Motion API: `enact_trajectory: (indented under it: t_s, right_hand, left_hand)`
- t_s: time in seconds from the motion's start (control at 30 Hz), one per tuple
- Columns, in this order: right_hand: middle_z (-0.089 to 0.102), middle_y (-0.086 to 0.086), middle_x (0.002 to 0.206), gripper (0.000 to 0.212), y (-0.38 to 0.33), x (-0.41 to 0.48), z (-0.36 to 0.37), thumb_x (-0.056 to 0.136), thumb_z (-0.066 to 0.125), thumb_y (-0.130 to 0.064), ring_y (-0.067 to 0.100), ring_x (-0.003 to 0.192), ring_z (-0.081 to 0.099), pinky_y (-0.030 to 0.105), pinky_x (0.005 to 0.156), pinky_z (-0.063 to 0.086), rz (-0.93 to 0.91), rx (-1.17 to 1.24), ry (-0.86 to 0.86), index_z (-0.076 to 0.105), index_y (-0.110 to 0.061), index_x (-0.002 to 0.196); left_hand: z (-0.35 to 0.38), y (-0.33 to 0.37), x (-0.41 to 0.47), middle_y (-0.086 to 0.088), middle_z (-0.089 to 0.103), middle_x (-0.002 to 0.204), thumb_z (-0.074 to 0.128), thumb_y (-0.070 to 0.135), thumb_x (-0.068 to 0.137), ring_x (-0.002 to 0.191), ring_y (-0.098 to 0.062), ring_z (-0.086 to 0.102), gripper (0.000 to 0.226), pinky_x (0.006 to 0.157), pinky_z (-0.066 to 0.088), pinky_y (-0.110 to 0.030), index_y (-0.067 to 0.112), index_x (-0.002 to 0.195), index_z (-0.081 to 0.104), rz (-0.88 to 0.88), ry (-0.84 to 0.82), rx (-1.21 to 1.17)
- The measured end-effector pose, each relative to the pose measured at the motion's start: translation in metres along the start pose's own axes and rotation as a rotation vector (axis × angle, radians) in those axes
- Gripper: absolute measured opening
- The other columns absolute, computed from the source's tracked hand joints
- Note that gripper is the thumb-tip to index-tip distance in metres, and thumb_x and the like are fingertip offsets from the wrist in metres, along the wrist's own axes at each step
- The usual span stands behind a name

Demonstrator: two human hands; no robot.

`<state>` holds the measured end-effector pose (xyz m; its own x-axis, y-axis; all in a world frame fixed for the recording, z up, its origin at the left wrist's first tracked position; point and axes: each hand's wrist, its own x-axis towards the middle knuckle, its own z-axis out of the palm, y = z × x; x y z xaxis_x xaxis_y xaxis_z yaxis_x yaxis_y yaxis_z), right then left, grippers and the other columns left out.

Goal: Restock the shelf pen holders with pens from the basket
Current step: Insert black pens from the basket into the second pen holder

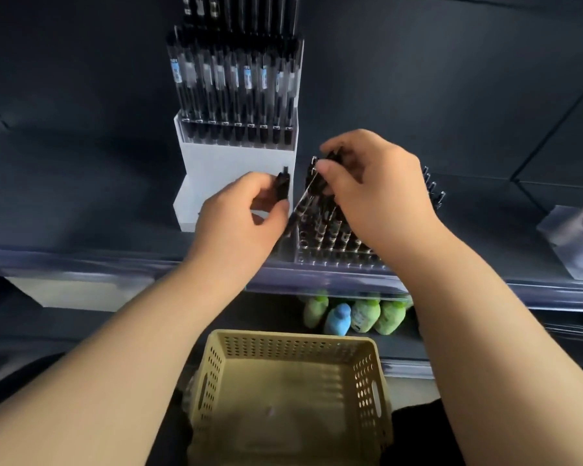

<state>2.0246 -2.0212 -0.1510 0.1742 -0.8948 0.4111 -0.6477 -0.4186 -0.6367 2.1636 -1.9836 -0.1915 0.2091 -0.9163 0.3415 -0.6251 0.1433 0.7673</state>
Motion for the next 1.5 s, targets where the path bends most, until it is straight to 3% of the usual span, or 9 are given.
enact_trajectory:
  t_s: [0.13, 0.3, 0.4, 0.67, 0.9, 1.5]
  right_hand:
    - [0.065, -0.007, 0.089, 0.018, 0.002, 0.009, -0.001, 0.093, 0.054, -0.023, 0.014, 0.086, 0.065, 0.031, 0.083, 0.052, 0.005, 0.009, 0.064, 0.065, -0.019, 0.107]
    - [0.062, -0.008, 0.090, 0.018, 0.011, 0.017, -0.003, 0.090, 0.060, -0.024, 0.006, 0.084, 0.057, 0.008, 0.076, 0.041, -0.012, -0.095, 0.094, 0.068, -0.021, 0.106]
    - [0.058, -0.013, 0.083, 0.019, 0.018, 0.019, -0.001, 0.088, 0.063, -0.023, 0.002, 0.078, 0.052, -0.003, 0.069, 0.034, -0.002, -0.123, 0.090, 0.067, -0.021, 0.107]
    - [0.068, -0.001, 0.092, 0.020, 0.021, 0.019, 0.014, 0.087, 0.063, -0.017, 0.015, 0.089, 0.061, 0.021, 0.084, 0.045, -0.056, -0.175, 0.082, 0.067, -0.013, 0.106]
    - [0.068, 0.003, 0.096, 0.020, 0.021, 0.023, 0.025, 0.088, 0.062, -0.018, 0.017, 0.092, 0.060, 0.026, 0.084, 0.047, -0.057, -0.202, 0.043, 0.066, -0.014, 0.107]
    - [0.066, 0.008, 0.103, 0.027, 0.023, 0.028, 0.037, 0.088, 0.063, -0.019, 0.025, 0.096, 0.060, 0.037, 0.087, 0.049, -0.048, -0.242, -0.013, 0.064, -0.013, 0.114]
  left_hand:
    - [0.001, 0.003, 0.005, 0.013, 0.066, 0.094, 0.065, 0.024, 0.086, 0.089, -0.002, 0.062, 0.020, 0.081, 0.052, -0.025, 0.026, 0.105, 0.061, -0.016, 0.018, -0.099]
    - [0.005, 0.004, 0.012, 0.012, 0.067, 0.090, 0.066, 0.020, 0.084, 0.085, -0.006, 0.065, 0.016, 0.082, 0.054, -0.033, 0.028, 0.097, 0.061, -0.070, 0.028, -0.161]
    - [0.009, 0.003, 0.012, 0.014, 0.067, 0.092, 0.066, 0.022, 0.085, 0.085, -0.001, 0.064, 0.016, 0.081, 0.052, -0.022, 0.027, 0.099, 0.061, -0.092, -0.006, -0.130]
    - [0.009, -0.001, 0.008, 0.012, 0.066, 0.097, 0.065, 0.023, 0.086, 0.090, -0.003, 0.062, 0.022, 0.080, 0.047, -0.015, 0.024, 0.107, 0.062, -0.129, -0.006, -0.109]
    - [0.003, -0.005, 0.007, 0.014, 0.066, 0.094, 0.065, 0.022, 0.085, 0.089, 0.000, 0.062, 0.020, 0.076, 0.047, -0.009, 0.026, 0.104, 0.062, -0.133, 0.008, -0.110]
    - [-0.001, -0.009, 0.009, 0.014, 0.066, 0.093, 0.064, 0.018, 0.086, 0.091, -0.003, 0.063, 0.018, 0.084, 0.052, -0.024, 0.025, 0.103, 0.062, -0.103, 0.021, -0.102]
